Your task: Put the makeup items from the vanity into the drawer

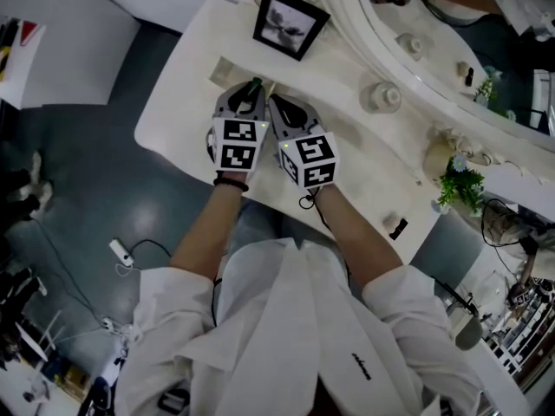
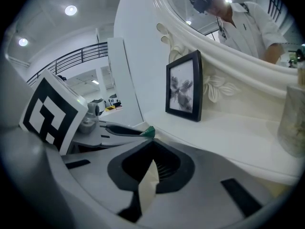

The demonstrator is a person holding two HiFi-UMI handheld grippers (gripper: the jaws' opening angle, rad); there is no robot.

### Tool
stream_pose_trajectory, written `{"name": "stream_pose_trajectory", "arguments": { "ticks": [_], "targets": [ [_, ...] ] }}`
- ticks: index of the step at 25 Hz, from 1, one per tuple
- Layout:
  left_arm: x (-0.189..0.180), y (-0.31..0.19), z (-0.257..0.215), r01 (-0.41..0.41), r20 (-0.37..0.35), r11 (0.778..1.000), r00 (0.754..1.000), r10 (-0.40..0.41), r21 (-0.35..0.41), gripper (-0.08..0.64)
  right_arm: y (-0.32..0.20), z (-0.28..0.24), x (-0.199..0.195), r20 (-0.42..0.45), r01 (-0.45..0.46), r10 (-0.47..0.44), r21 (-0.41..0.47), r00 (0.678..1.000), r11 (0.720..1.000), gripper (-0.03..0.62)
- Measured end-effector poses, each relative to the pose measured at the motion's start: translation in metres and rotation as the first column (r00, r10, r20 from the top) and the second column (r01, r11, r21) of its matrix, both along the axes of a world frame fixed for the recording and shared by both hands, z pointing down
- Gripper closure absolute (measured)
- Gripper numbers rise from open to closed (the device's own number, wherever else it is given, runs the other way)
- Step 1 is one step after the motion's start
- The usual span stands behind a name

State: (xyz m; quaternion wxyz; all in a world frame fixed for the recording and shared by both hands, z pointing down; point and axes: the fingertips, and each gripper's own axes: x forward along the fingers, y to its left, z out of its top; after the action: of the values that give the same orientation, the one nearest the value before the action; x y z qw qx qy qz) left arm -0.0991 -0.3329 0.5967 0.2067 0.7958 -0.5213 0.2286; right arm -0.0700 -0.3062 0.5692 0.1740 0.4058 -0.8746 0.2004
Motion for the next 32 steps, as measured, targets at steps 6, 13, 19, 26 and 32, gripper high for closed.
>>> {"name": "stream_pose_trajectory", "arguments": {
  "ticks": [6,13,19,26,32],
  "targets": [
    [0.006,0.003,-0.001,-0.029,-0.027,1.000,0.999,0.029,0.004,0.452,0.003,-0.001,0.001,0.001,-0.014,0.014,-0.002,1.000,1.000,0.574],
    [0.006,0.000,-0.003,-0.037,-0.048,0.999,0.998,0.038,0.019,0.371,0.004,0.000,0.009,-0.006,-0.038,0.038,-0.003,0.999,0.999,0.574],
    [0.009,0.001,-0.003,-0.047,-0.061,0.999,0.997,0.048,0.022,0.325,0.008,0.002,0.014,-0.007,-0.053,0.053,-0.012,0.999,0.999,0.575],
    [0.006,0.001,-0.010,-0.040,-0.064,0.998,0.997,0.043,0.041,0.321,0.010,0.000,0.013,-0.007,-0.055,0.055,-0.010,0.998,0.998,0.574],
    [0.002,0.002,-0.017,-0.033,-0.069,0.998,0.997,0.036,0.054,0.321,0.013,-0.002,0.016,-0.004,-0.067,0.067,-0.010,0.998,0.998,0.574]
  ]
}}
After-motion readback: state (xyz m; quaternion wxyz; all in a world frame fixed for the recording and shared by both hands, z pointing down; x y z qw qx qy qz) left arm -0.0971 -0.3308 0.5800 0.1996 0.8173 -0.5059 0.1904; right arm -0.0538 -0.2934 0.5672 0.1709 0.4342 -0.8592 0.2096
